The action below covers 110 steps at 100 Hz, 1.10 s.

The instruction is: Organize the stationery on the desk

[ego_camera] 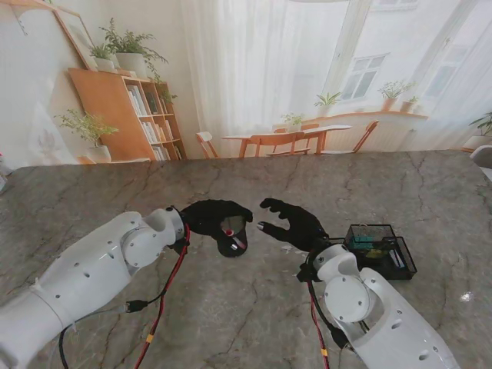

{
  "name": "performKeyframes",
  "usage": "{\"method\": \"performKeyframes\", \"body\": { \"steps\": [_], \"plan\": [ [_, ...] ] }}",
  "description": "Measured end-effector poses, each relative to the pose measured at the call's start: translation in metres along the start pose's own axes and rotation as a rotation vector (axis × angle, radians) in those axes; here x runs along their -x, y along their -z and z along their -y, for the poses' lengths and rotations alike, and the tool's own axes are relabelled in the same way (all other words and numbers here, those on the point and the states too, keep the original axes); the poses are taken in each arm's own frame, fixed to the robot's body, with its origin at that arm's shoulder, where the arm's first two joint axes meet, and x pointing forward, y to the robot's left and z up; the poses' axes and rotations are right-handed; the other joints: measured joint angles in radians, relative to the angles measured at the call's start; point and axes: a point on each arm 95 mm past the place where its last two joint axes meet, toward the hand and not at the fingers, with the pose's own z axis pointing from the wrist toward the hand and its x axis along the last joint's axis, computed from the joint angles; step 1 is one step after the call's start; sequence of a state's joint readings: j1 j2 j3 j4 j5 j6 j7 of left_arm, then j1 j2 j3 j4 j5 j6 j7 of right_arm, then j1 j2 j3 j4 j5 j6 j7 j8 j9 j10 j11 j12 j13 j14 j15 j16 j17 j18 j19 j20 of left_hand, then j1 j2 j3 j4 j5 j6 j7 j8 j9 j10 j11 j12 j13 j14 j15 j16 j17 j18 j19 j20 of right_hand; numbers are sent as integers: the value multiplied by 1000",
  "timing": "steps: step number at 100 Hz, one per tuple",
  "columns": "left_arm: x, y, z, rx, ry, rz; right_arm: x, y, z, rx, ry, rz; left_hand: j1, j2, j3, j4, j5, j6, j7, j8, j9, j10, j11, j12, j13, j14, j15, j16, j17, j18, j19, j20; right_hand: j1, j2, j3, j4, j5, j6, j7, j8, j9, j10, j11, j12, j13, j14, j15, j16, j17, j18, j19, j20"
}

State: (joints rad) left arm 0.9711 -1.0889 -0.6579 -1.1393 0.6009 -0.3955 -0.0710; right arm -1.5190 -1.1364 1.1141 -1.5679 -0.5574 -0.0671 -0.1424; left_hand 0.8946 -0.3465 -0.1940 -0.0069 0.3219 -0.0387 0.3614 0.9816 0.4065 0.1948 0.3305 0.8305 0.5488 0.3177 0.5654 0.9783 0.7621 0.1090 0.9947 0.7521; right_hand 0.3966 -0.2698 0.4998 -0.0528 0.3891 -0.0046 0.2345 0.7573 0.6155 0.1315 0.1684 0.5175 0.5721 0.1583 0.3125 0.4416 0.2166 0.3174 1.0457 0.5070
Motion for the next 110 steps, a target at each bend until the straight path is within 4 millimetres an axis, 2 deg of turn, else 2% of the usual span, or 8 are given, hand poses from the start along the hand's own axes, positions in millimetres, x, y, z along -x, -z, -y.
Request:
{"method": "performKeyframes", "body": {
  "steps": [40,46,48,61,70,92,106,110],
  "plan": [
    [-32,-30,-9,-3,38,-133,1,8,-8,81,39,-6,0,0,0,21,0,1,11,-3,5,0,0,-1,1,9,0,0,0,-1,-35,44,0,13,-2,0,0,0,0,0,-13,0,0,0,-20,0,3,0,-20,0,0,0],
    [-35,-32,-10,2,34,-145,0,10,-10,94,41,-7,0,0,0,-6,2,1,12,-40,5,0,0,-15,1,9,0,0,-9,0,-46,74,0,13,-2,0,0,0,0,-1,-13,0,0,0,-20,0,2,0,-21,0,0,0],
    [-36,-32,-10,4,33,-149,0,11,-11,96,41,-6,0,0,0,18,3,1,12,-55,5,-1,0,-26,1,9,0,0,-14,1,-65,86,0,13,-3,0,0,0,0,-1,-13,0,0,0,-20,0,2,0,-21,0,0,0],
    [-41,-34,-11,20,30,-163,0,13,-11,102,39,-6,2,4,1,-26,21,2,-42,-153,5,-16,-49,-107,-25,10,-2,-22,-128,77,-115,175,0,16,-11,0,0,0,0,-1,-13,0,0,0,-21,0,1,0,-22,0,0,0],
    [-43,-34,-12,32,26,-171,0,13,-12,104,40,-6,4,29,21,-12,25,31,-119,-229,0,-28,-130,-182,-57,6,-44,-101,-292,145,-85,199,0,16,-11,0,0,0,0,-1,-13,0,0,0,-21,0,1,0,-22,0,0,0],
    [-49,-30,-17,57,-11,-191,0,13,-12,105,39,-7,-34,100,98,-32,-9,59,-245,-374,-60,-51,-264,-393,-158,-40,-309,-420,-573,292,-165,21,0,17,-11,0,0,0,0,-2,-13,0,0,0,-21,0,-1,0,-22,0,0,0],
    [-50,-27,-18,50,8,-181,-1,13,-12,100,39,-6,-90,148,138,-8,-52,74,-279,-420,-82,-50,-270,-441,-211,-47,-373,-523,-657,343,-264,-74,0,17,-11,0,0,0,0,-2,-13,0,0,0,-21,0,-5,0,-22,0,0,0],
    [-50,-26,-19,46,11,-177,-1,13,-12,98,39,-5,-107,178,141,-31,-51,79,-278,-415,-82,-50,-269,-442,-207,-48,-374,-537,-662,353,-280,-87,0,17,-11,0,0,0,0,-2,-13,0,0,0,-21,0,-5,0,-22,0,0,0]
  ]
}}
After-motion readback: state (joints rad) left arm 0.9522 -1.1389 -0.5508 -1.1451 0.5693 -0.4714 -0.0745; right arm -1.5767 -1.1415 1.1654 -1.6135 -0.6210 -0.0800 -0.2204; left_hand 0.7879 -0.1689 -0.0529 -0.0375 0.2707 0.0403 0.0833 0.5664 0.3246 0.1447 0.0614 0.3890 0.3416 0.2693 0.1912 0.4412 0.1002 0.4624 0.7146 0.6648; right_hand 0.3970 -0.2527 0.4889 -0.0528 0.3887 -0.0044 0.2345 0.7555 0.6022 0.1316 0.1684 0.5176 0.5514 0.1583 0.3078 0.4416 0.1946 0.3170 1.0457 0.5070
